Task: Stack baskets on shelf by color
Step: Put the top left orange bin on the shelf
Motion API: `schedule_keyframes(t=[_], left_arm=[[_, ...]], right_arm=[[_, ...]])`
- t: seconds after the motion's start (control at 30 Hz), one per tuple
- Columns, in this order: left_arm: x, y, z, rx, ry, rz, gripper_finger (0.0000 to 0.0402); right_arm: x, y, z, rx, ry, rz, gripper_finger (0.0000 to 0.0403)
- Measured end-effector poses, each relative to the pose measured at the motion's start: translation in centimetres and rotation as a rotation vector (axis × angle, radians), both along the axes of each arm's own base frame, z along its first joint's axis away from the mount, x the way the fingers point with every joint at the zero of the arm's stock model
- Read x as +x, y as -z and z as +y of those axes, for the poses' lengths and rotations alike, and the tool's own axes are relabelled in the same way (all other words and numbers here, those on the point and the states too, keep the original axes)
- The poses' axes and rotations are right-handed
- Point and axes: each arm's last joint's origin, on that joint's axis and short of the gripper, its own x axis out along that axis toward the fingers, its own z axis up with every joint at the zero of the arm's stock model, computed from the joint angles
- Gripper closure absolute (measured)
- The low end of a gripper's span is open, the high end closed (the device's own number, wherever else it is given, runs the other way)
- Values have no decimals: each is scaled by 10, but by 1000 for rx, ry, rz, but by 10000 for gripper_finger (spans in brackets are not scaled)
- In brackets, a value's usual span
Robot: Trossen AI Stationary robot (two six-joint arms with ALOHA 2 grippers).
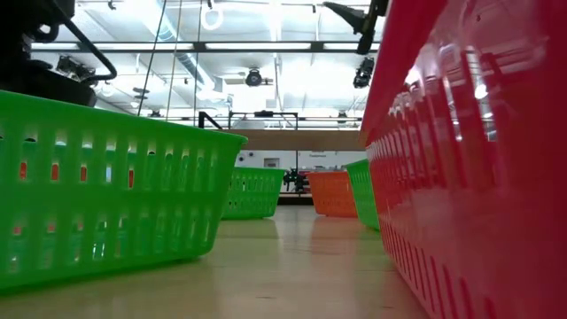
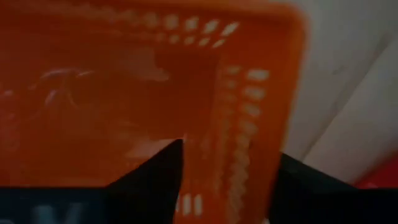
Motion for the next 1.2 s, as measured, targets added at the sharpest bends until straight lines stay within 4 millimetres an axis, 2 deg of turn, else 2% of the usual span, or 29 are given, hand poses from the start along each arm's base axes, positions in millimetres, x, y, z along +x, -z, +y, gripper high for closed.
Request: schedule_keyframes(t=[0.2,0.23,0.37,0.47,0.7,0.8,1.07,1.2], left_arm=[[11,2,-4,-45,-23,-63,370],[11,1,-4,-44,-26,-61,384],[11,-5,-4,-26,-19,-24,389],[12,-19,-4,5,24,24,396],[28,-84,-11,59,116,-28,398],[29,-116,-6,116,107,-25,399],[29,-197,31,313,110,-65,400],[37,-224,59,419,171,-147,400]], right_arm=[[2,7,-1,18,8,74,151],[2,7,-1,19,7,75,151],[2,7,-2,19,13,74,151],[1,7,-5,24,22,72,151],[-1,7,-13,28,54,71,151],[-1,7,-16,28,64,71,151],[-2,7,-19,27,75,65,151],[-2,6,-19,26,75,58,151]])
